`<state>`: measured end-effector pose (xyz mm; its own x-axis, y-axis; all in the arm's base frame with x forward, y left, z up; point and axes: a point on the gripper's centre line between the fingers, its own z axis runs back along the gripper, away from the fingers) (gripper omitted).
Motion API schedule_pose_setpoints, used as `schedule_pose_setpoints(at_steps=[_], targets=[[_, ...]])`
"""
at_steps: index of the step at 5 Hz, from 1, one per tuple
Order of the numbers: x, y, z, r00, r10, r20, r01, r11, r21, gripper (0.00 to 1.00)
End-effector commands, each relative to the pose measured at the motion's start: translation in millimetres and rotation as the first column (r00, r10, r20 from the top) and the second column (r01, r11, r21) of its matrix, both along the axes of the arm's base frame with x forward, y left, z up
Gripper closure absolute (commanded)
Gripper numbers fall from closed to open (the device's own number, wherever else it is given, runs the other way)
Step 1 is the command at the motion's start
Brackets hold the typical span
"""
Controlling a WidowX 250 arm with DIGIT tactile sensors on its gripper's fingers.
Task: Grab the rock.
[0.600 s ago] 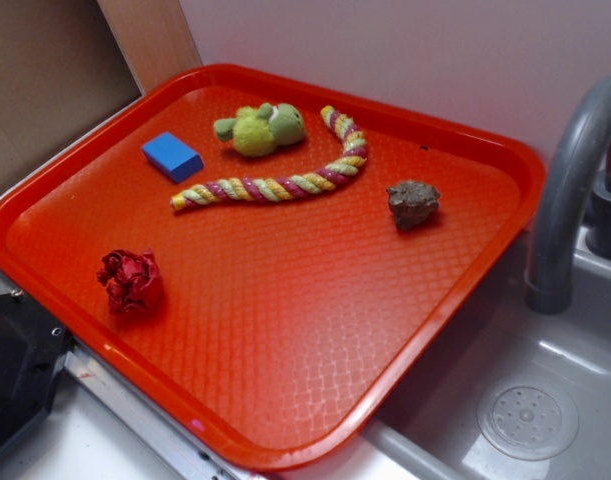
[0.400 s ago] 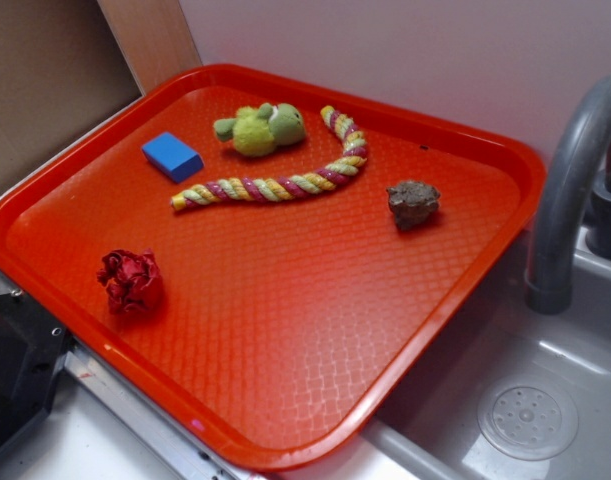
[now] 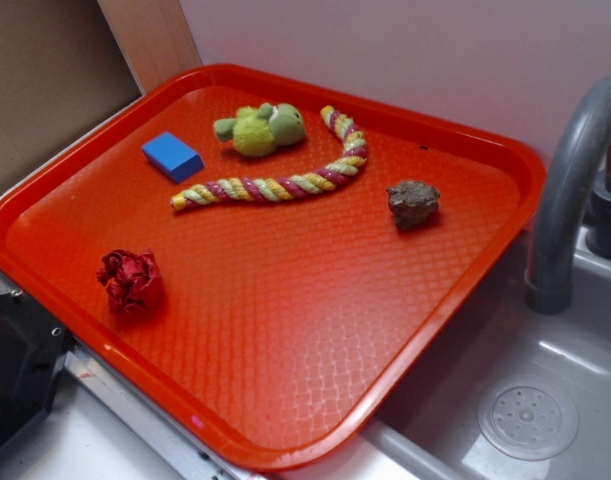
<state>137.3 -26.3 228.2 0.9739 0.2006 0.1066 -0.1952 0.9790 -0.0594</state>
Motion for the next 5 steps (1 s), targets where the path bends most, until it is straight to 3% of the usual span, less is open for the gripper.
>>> schedule_pose_setpoints(at_steps=[1, 2, 3, 5], targets=[[55, -25, -33, 0.97, 0.227, 0.089, -0.227, 0.974, -0.004, 0.0], [79, -40, -50, 0.962, 0.238, 0.134, -0.241, 0.97, 0.007, 0.0], [113, -61, -71, 0.963, 0.212, 0.167, -0.208, 0.977, -0.042, 0.0], [161, -87, -108, 0.973, 0.173, 0.154, -0.163, 0.984, -0.075, 0.0]])
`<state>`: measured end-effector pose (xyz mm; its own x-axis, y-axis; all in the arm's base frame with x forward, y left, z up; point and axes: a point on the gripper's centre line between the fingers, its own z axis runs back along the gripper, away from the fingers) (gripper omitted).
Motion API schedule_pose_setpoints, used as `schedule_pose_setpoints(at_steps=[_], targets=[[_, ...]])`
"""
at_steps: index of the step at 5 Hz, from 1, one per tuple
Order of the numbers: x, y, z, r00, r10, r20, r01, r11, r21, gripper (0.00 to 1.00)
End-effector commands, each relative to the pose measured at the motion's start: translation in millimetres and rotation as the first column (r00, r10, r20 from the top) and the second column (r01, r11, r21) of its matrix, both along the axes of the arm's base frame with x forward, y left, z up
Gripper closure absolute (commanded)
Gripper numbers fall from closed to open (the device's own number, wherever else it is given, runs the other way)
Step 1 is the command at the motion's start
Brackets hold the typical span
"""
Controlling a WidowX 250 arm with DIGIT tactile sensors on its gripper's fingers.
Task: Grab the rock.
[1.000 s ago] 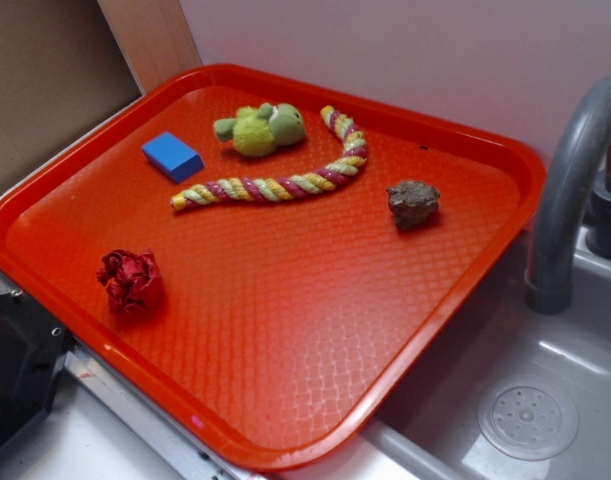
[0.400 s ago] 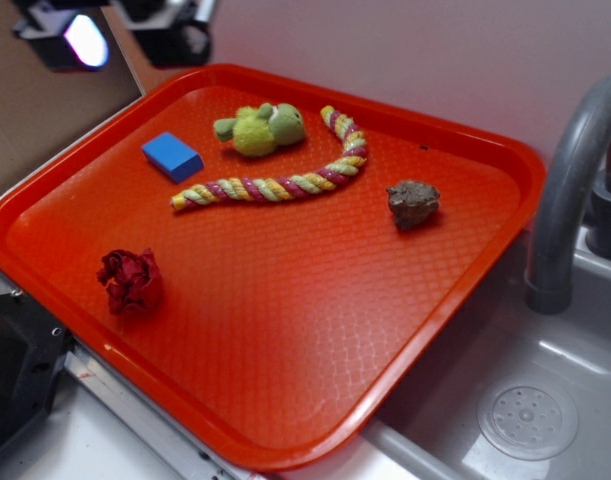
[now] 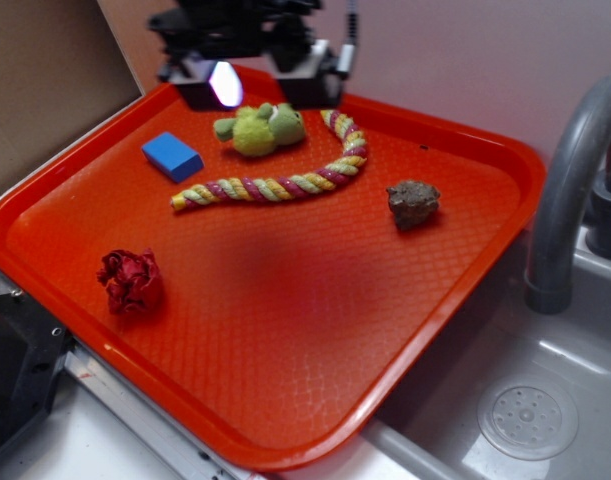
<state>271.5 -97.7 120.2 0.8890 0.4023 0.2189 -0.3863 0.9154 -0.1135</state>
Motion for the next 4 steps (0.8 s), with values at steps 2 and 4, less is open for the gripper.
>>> schedule_pose_setpoints(at_steps=[2, 4], targets=[[48, -45, -34, 0.987, -0.158, -0.014, 0.158, 0.987, 0.006, 0.0], [43, -77, -61, 0.959, -0.277, -0.057, 0.277, 0.961, -0.001, 0.0]])
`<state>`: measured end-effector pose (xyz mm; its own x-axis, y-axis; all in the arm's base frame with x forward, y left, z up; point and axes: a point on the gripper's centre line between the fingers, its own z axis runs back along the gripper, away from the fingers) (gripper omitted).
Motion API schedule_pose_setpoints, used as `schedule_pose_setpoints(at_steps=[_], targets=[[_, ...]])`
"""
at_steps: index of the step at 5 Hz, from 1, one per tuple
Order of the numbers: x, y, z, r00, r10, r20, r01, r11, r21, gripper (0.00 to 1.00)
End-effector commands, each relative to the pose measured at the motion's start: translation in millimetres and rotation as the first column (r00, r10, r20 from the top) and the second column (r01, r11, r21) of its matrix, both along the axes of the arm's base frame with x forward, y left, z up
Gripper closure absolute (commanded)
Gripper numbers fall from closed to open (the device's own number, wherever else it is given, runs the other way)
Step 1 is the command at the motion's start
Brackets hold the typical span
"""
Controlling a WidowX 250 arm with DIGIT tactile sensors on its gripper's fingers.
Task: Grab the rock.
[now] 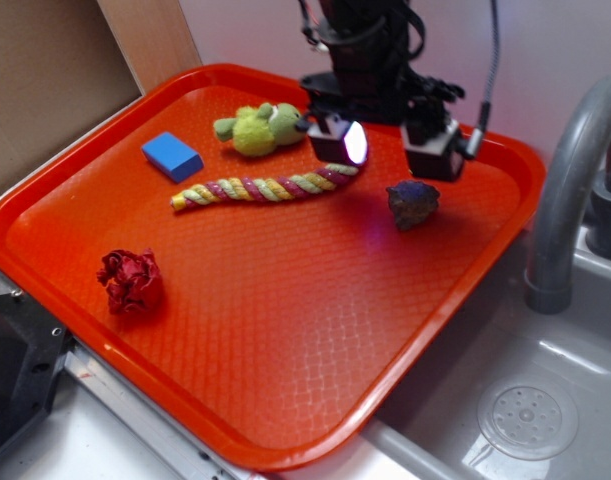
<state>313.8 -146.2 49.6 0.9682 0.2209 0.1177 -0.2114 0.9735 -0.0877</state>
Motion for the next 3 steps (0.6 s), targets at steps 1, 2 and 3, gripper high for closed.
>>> schedule_pose_setpoints(at_steps=[1, 2, 3], targets=[[-2.4, -35.5, 3.0, 0.993, -0.109, 0.037, 0.109, 0.994, 0.014, 0.0], [-6.1, -38.8, -3.2, 0.996, -0.088, 0.011, 0.087, 0.994, 0.063, 0.79], [-9.3, -38.5, -4.8, 0.998, -0.069, 0.013, 0.068, 0.995, 0.076, 1.0]])
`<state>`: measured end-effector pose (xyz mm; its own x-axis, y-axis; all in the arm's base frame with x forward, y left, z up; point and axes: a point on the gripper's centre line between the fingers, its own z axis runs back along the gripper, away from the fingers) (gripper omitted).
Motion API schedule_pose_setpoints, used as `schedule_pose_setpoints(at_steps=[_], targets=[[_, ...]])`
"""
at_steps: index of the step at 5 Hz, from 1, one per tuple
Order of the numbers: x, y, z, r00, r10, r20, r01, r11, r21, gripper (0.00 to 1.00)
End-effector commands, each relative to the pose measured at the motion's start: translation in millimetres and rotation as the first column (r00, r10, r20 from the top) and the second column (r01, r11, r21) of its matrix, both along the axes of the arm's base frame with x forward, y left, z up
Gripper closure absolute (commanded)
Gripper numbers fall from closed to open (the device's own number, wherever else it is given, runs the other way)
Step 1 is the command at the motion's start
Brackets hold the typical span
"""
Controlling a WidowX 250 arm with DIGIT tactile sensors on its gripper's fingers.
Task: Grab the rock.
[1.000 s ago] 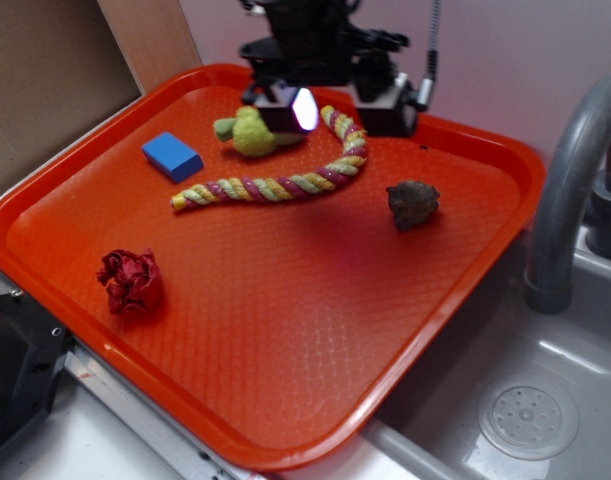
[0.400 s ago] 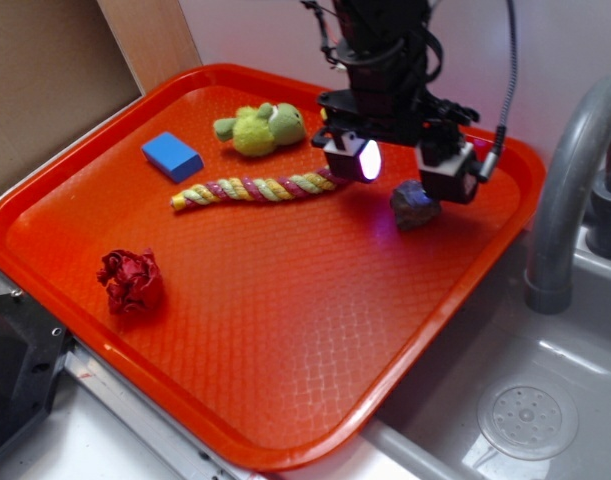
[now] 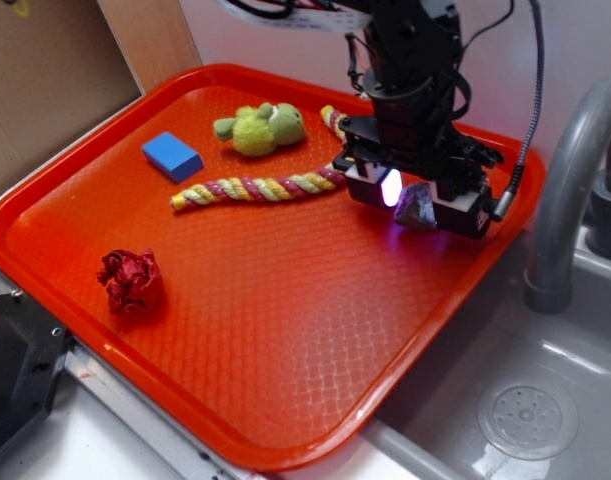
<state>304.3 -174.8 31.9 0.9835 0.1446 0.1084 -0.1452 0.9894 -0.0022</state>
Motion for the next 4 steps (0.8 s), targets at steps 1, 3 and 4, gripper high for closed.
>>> schedule_pose_setpoints(at_steps=[1, 3, 4], targets=[[-1, -4, 18, 0.999, 0.03, 0.036, -0.031, 0.999, 0.031, 1.0], [-33, 53, 91, 0.988, 0.133, -0.08, -0.129, 0.99, 0.057, 1.0], [-62, 70, 130, 0.993, 0.112, -0.046, -0.109, 0.992, 0.061, 1.0]])
